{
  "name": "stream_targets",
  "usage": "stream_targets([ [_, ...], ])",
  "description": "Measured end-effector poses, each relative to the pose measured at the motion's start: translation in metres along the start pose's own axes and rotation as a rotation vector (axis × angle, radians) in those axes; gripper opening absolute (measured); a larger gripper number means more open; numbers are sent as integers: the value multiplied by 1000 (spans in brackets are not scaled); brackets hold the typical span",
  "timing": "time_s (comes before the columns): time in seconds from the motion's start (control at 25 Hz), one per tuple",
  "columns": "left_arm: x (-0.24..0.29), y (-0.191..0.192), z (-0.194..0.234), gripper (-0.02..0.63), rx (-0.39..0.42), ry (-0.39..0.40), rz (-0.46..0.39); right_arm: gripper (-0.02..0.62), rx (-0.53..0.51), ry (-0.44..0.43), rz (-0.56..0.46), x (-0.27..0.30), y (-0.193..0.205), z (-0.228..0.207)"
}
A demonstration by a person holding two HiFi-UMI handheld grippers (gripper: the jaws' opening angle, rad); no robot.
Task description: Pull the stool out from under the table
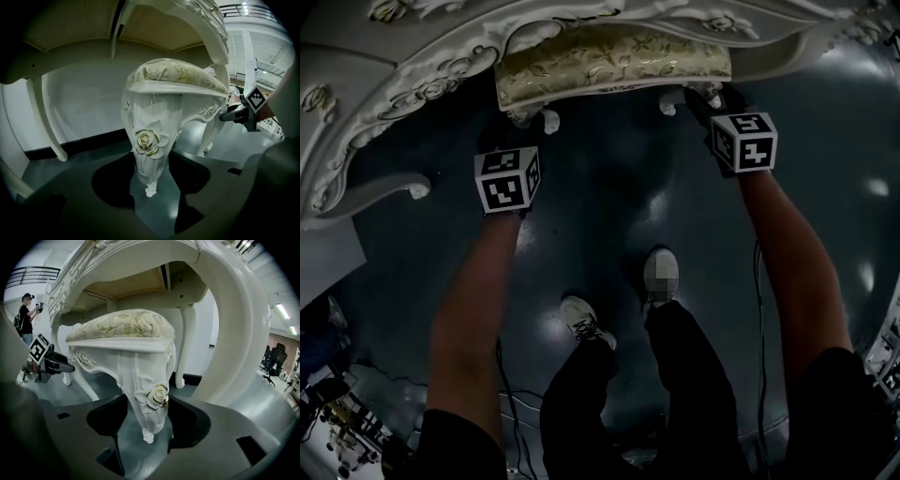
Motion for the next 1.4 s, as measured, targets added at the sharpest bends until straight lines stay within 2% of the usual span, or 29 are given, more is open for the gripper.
stream_targets([
  [0.16,6,2,0,224,-21,25,14,281,13,-7,12,-1,1,0],
  [0.36,2,-26,7,224,-27,33,33,279,7,8,34,-10,-27,-7],
  [0.56,-21,-15,0,224,-33,47,52,278,16,27,60,-30,-18,7],
  [0.96,-36,-19,-1,224,-42,49,97,276,3,20,111,-38,-27,12],
  [1.2,-41,-22,0,224,-42,18,105,276,-8,2,105,-34,-32,13],
  [1.4,-40,-24,6,224,-24,56,147,276,28,22,144,-35,-26,14],
])
Point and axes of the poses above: the fingertips, and each gripper's own axes: x forward along the fingers, z to its left, y out of its underside, the point moved 2 cm from there along -x, backward along the fingers, and after that the axes turned 12 degrees about x, right-handed, at the moved point
